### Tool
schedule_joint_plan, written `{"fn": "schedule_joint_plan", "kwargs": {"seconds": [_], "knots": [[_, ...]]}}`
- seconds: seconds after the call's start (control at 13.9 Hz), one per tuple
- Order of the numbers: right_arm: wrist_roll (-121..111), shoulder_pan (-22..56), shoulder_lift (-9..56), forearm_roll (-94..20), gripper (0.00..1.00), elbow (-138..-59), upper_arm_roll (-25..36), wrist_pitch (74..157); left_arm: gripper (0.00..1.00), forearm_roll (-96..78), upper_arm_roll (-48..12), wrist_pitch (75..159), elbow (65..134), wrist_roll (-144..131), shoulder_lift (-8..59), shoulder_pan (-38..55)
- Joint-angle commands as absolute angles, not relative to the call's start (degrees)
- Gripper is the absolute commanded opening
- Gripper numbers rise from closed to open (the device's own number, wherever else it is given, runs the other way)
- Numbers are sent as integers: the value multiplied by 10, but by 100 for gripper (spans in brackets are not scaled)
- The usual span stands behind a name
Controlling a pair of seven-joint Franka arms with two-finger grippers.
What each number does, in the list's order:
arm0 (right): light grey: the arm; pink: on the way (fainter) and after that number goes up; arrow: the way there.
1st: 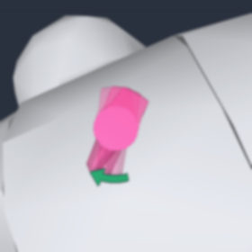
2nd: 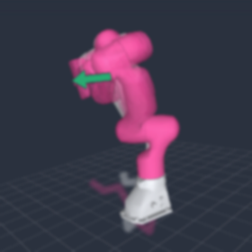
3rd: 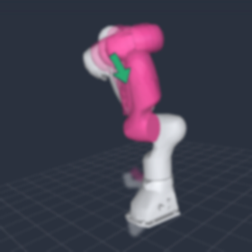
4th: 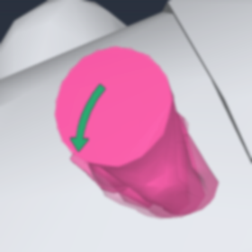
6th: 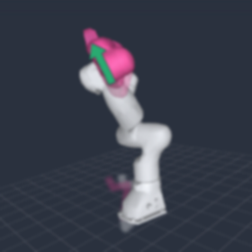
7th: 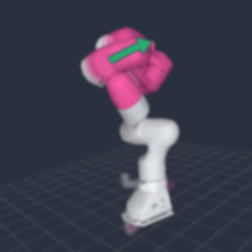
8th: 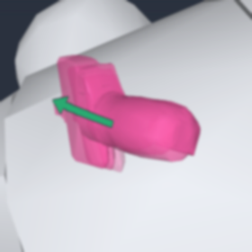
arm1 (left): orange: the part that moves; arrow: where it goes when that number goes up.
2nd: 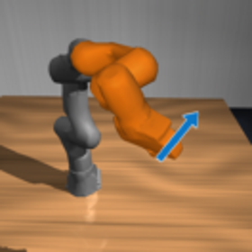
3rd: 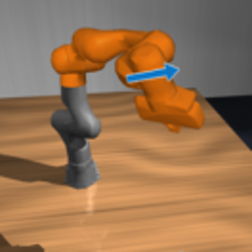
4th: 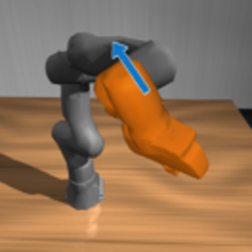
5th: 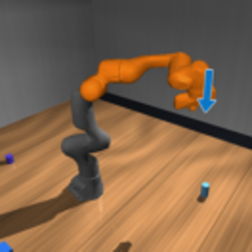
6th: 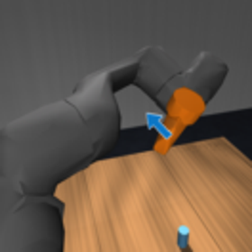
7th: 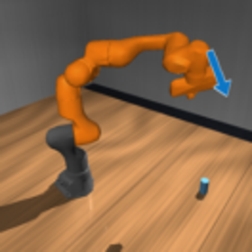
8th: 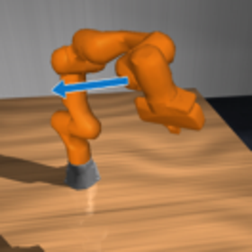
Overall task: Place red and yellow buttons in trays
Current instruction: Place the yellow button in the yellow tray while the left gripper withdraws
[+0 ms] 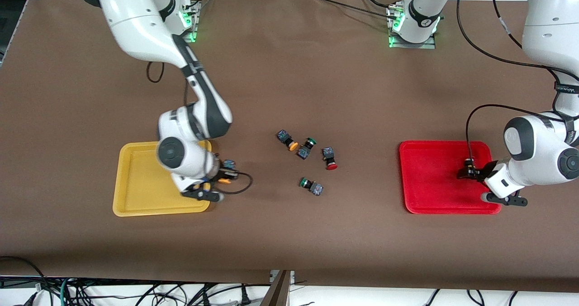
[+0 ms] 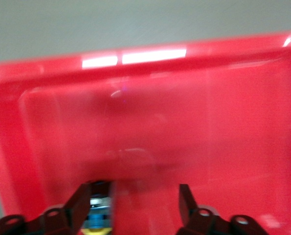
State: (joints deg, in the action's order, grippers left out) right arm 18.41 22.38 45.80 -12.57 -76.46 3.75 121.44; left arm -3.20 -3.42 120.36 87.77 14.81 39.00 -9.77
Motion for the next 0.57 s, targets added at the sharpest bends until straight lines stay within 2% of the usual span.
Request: {"fn": "schedule_joint_plan", "kwargs": {"seconds": [0.0, 0.07, 0.22, 0.29, 0.36, 0.43, 0.5], "knots": [[81, 172, 444, -128, 11, -773, 33, 1159, 100, -46, -43, 1169, 843, 73, 376, -41], [53, 157, 441, -130, 12, -776, 33, 1140, 100, -47, -52, 1169, 839, 40, 376, -25], [9, 126, 427, -130, 20, -801, 34, 1133, 100, -47, -81, 1170, 839, -41, 377, -4], [-12, 114, 423, -130, 31, -819, 34, 1134, 100, -47, -97, 1172, 839, -71, 379, 6], [-22, 103, 421, -133, 78, -835, 34, 1140, 100, -47, -106, 1178, 840, -97, 384, 21], [-23, 92, 421, -134, 100, -837, 33, 1139, 100, -47, -106, 1183, 840, -129, 386, 41], [-25, 89, 418, -134, 100, -834, 33, 1133, 100, -43, -106, 1186, 839, -161, 391, 62]]}}
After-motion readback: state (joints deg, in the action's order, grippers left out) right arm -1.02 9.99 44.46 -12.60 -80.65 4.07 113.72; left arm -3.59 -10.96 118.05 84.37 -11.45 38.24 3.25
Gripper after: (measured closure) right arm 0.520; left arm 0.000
